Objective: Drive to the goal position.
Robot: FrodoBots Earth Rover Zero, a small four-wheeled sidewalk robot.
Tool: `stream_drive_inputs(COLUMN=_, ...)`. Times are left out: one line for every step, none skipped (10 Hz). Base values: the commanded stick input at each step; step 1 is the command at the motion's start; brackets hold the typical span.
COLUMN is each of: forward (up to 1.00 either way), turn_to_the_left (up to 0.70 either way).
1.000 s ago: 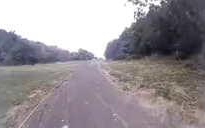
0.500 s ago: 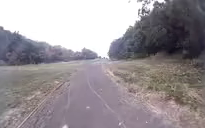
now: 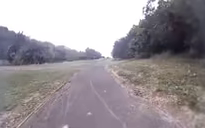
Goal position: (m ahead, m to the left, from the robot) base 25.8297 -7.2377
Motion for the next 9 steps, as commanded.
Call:
stream_drive_inputs(forward=0.45, turn_to_the_left=0.27)
stream_drive_inputs(forward=0.45, turn_to_the_left=0.00)
stream_drive_inputs(forward=0.45, turn_to_the_left=0.00)
stream_drive_inputs(forward=0.45, turn_to_the_left=-0.12)
stream_drive_inputs(forward=0.45, turn_to_the_left=-0.20)
stream_drive_inputs(forward=0.45, turn_to_the_left=-0.27)
stream_drive_inputs(forward=0.45, turn_to_the_left=-0.17)
stream_drive_inputs(forward=0.45, turn_to_the_left=-0.08)
stream_drive_inputs(forward=0.45, turn_to_the_left=0.00)
